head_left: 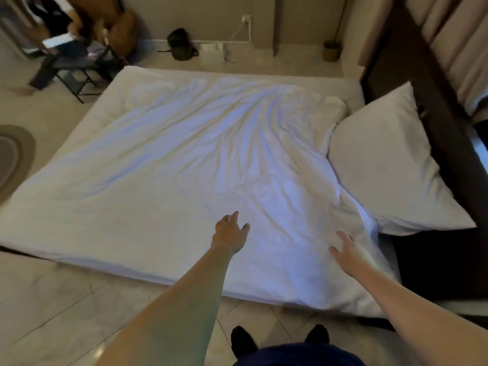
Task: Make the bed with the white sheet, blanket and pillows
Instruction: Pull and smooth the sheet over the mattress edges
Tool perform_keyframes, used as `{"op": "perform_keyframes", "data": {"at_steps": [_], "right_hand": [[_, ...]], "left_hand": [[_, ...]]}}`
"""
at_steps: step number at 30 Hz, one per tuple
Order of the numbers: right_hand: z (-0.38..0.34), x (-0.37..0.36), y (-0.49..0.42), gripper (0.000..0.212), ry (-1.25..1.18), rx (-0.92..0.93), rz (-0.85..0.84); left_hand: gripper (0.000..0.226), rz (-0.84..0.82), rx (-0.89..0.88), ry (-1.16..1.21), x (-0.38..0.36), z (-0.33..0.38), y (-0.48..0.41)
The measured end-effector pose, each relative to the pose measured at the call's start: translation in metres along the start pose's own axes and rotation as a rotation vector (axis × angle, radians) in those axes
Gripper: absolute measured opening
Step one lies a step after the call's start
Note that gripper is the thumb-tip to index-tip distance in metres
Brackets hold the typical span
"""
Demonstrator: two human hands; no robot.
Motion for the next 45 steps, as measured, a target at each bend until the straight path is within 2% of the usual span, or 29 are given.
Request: {"op": "perform_keyframes", "data": {"at_steps": [3, 9, 16, 23, 34, 45], "right_hand": [[-0.065, -0.008, -0.001, 0.065, -0.034, 0.058, -0.004], [-0.195, -0.023, -0.001, 0.066, 0.098, 0.192, 0.049], [-0.340, -0.068, 0.004, 0.067, 0.154, 0.362, -0.015], [-0.465, -0.117, -0.004, 0.066, 0.198, 0.507, -0.092], [-0.643, -0.173, -0.034, 0.066, 0.246, 0.542, -0.134], [-0.876, -0.226, -0.020, 0.067, 0.296, 0.629, -0.134]], "left_hand": [[0.068, 0.043, 0.034, 0.026, 0.046, -0.049, 0.008], [0.067, 0.123, 0.104, 0.062, 0.128, -0.147, 0.028], [0.068, 0.241, 0.233, 0.158, 0.212, -0.261, 0.056], [0.067, 0.344, 0.327, 0.214, 0.270, -0.343, 0.077], [0.066, 0.392, 0.477, 0.359, 0.376, -0.469, 0.047], [0.066, 0.399, 0.465, 0.342, 0.529, -0.586, -0.003]]}}
Point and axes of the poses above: each hand's wrist, its own y-axis away from the middle knuckle, its own x-axis out of the back of the hand, z = x × y, the point moved 7 cm from there along -y, towards the middle knuckle, and after that the axes turned 9 degrees about y, right-handed, at the moved point
